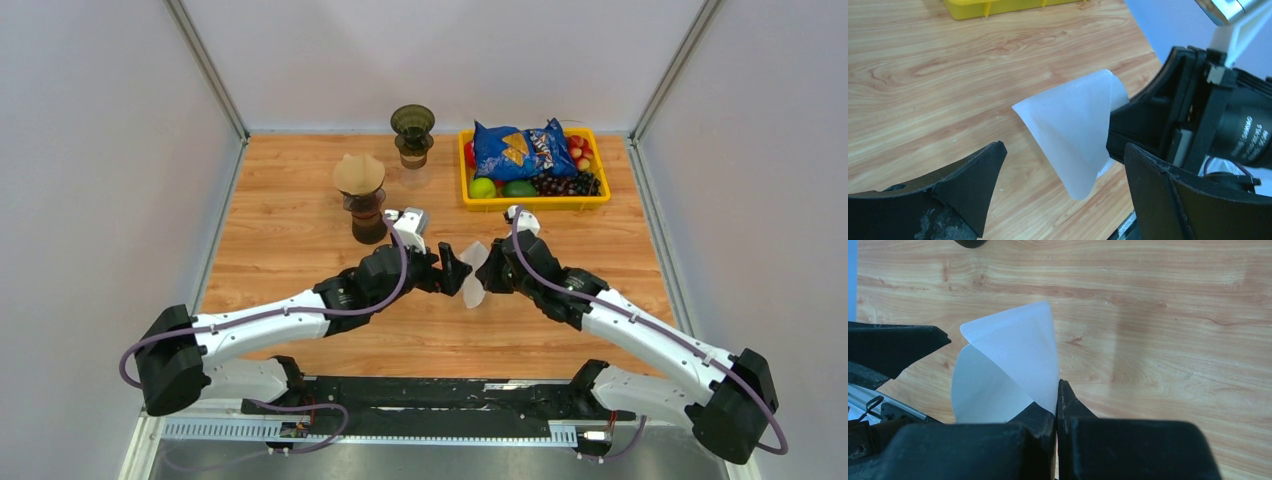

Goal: Place the coffee filter in the dripper

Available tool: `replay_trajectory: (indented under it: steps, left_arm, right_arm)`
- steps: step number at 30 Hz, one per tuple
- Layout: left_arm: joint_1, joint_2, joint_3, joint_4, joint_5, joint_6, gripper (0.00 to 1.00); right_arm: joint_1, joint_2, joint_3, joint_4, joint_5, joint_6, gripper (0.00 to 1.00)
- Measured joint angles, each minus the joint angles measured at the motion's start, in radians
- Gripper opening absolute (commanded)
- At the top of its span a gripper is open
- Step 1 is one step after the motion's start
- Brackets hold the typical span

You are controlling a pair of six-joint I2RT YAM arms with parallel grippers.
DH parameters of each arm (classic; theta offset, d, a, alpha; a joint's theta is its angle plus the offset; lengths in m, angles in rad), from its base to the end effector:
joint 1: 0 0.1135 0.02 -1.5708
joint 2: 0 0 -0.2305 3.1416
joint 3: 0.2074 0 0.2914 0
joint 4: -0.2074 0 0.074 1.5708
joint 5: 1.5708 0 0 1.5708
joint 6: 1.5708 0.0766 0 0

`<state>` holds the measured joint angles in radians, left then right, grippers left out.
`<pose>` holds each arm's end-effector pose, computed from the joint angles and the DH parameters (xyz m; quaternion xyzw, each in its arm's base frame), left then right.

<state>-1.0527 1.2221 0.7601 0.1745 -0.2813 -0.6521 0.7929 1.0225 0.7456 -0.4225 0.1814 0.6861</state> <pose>0.1991 -0.3064 0.2149 0.0756 0.7940 -0.3722 0.4746 0.2238 0.2075 0.1938 -0.0100 0.9036 0.2226 0.3659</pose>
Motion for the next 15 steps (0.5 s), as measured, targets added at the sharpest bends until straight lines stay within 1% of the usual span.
replay_trajectory:
  steps: [8, 13, 15]
  left_arm:
    - [0.0, -0.069, -0.016, 0.008, 0.041, 0.091, 1.0]
    - [0.0, -0.013, 0.03, -0.031, 0.066, 0.132, 1.0]
    - [0.0, 0.026, 0.058, -0.054, 0.064, 0.145, 0.96]
  right_arm:
    - [-0.005, 0.051, 0.093, -0.092, -0.018, -0.003, 0.0]
    - [-0.006, 0.096, 0.142, -0.138, -0.044, -0.004, 0.0]
    - [-0.006, 0.109, 0.158, -0.155, -0.061, -0.007, 0.0]
